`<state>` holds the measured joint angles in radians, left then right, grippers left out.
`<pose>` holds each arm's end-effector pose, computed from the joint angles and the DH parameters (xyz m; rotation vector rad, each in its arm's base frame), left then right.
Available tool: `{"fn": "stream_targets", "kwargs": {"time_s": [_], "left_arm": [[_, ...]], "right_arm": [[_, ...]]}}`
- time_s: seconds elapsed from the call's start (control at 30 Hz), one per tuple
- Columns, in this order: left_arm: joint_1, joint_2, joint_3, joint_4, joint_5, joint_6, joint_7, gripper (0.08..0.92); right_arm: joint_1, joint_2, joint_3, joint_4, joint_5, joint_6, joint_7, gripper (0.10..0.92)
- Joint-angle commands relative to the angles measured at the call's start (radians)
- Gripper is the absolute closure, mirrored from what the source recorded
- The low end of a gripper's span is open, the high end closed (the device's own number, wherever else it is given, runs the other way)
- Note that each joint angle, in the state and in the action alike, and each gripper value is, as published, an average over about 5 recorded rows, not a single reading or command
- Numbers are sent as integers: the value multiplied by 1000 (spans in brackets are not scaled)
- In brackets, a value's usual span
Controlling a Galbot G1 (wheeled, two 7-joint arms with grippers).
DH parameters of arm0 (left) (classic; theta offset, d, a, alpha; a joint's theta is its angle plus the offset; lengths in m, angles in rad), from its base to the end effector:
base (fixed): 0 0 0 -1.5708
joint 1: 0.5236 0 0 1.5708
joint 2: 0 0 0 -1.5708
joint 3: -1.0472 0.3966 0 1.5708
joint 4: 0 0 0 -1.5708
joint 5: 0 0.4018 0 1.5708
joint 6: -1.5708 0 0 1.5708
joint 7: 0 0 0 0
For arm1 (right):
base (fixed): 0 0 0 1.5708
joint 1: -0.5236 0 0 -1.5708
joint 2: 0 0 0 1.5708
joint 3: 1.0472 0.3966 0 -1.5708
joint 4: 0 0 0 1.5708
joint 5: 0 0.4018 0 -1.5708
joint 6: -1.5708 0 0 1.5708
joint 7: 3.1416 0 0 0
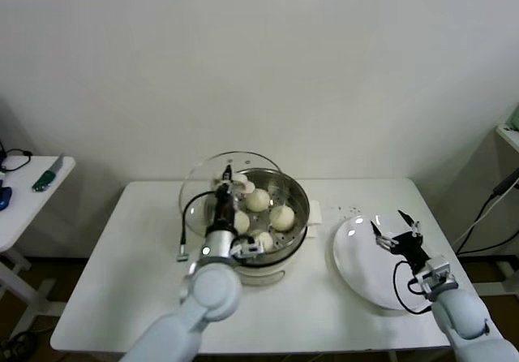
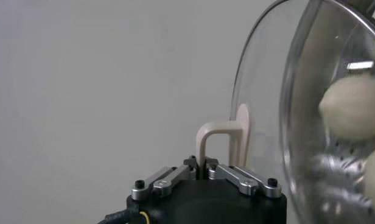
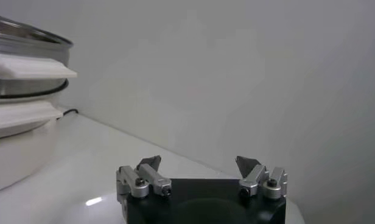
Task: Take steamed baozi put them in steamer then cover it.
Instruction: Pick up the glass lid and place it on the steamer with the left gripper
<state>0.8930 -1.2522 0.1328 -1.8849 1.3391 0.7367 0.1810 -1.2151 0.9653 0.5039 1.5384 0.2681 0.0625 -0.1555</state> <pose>0.3501 -0.1361 -0.2814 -0.0966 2.2610 2.1243 0.3388 -0.2266 -0.4036 0.2915 -2.9210 0.4796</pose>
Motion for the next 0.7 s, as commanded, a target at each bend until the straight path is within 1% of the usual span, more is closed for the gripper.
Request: {"fn": "stream_targets", "kwargs": {"time_s": [0.03,0.33,0.7], "left_arm": [[-27,-196,56,117,127,49,81,854],[8,-194,59,122,127,49,81,854],[0,-167,44,144,134,49,83,854]], "right_arm": [[-9,2,28,-9,-7,5,-5,203],[-14,14,35,-17,-24,15,-13,203],[-10,17,31,-19,-34,19,-9,203]]}}
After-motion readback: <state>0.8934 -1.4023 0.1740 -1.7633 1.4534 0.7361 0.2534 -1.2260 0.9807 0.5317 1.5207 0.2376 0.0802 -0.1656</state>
